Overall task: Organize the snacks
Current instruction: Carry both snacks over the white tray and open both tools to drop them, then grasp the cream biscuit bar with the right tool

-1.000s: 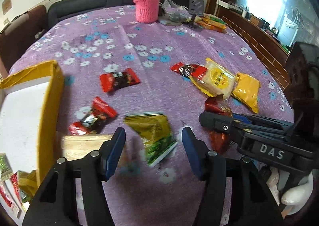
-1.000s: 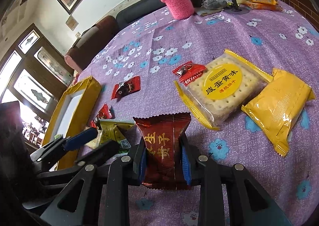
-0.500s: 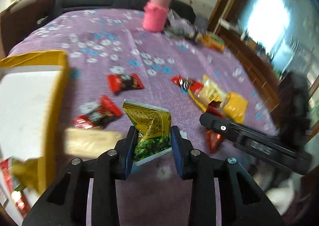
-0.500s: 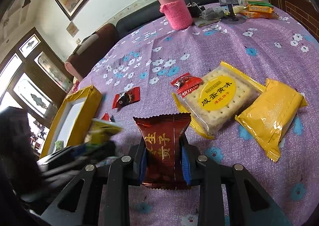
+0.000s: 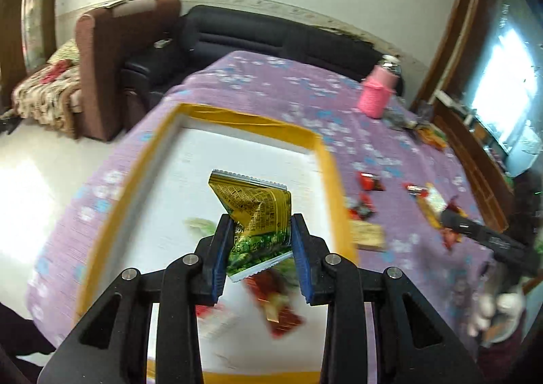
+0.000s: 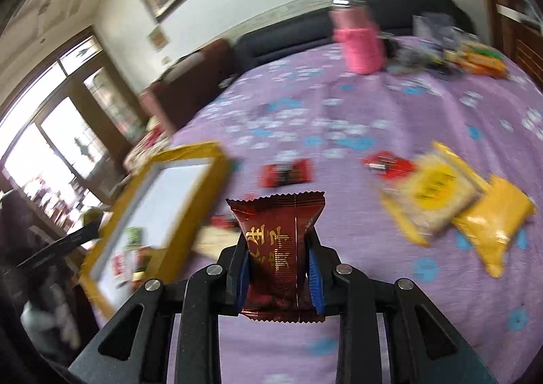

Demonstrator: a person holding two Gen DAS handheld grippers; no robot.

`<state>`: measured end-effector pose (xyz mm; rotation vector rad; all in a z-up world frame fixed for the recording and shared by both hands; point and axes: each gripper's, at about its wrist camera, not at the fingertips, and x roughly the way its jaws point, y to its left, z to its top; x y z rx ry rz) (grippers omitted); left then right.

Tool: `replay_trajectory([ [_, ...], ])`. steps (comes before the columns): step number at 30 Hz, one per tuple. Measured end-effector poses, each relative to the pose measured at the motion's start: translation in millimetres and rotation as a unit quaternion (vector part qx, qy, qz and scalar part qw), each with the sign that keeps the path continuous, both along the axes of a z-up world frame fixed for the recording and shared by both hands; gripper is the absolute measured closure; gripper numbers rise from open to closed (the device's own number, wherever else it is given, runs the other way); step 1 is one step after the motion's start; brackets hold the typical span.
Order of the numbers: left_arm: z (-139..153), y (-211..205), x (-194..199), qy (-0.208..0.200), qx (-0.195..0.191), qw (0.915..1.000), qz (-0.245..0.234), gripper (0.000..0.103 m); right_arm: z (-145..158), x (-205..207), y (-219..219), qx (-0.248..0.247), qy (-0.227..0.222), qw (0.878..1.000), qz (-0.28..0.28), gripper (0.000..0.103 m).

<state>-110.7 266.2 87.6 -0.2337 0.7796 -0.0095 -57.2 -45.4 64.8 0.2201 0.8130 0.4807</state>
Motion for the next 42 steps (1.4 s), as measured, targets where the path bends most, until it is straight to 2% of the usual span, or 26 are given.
replay_trajectory([
  [5,-21,27,33,0.035,-0.029,0.9989,0.013,0.071,19,3,84,-0.015,0.022,0.996,0.087,0.075],
  [9,-40,40,55,0.066,-0.044,0.9963,0.034,0.071,1,24,159,-0.04,0.069,0.987,0.138,0.075],
  [12,-53,53,62,0.084,-0.08,0.9923,0.042,0.071,-21,42,200,-0.063,0.102,0.981,0.15,0.075],
  [14,-52,62,60,0.076,-0.103,0.9909,0.042,0.071,-32,52,219,-0.07,0.119,0.978,0.154,0.074],
  [16,-51,69,57,0.064,-0.115,0.9905,0.04,0.065,-42,59,236,-0.081,0.13,0.975,0.162,0.071],
  [17,-51,74,56,0.063,-0.124,0.9893,0.043,0.057,-44,60,242,-0.083,0.132,0.974,0.162,0.07],
  [19,-51,81,50,0.061,-0.147,0.9863,0.041,0.056,-47,66,249,-0.087,0.14,0.973,0.164,0.063],
  [23,-39,85,26,0.036,-0.167,0.9848,0.033,0.056,-29,67,235,-0.063,0.122,0.978,0.157,0.062],
  [24,-35,84,19,0.026,-0.17,0.9846,0.032,0.054,-23,66,227,-0.06,0.114,0.98,0.153,0.06],
  [27,-24,77,-3,-0.005,-0.181,0.983,0.03,0.041,-2,67,184,-0.05,0.075,0.99,0.111,0.046],
  [30,-20,60,-20,-0.026,-0.194,0.9805,0.016,0.039,6,69,135,-0.053,0.048,0.996,0.054,0.042],
  [33,-20,37,-31,-0.035,-0.201,0.9791,0.001,0.039,-6,78,88,-0.065,0.059,0.996,-0.001,0.04],
  [37,-17,9,-34,-0.032,-0.19,0.9808,-0.028,0.039,-28,89,63,-0.063,0.085,0.994,-0.027,0.04],
  [40,-14,-6,-32,-0.029,-0.172,0.9839,-0.038,0.039,-39,94,66,-0.064,0.093,0.993,-0.023,0.04],
  [42,-13,-13,-33,-0.027,-0.164,0.9851,-0.043,0.039,-43,102,85,-0.081,0.089,0.993,-0.01,0.04],
])
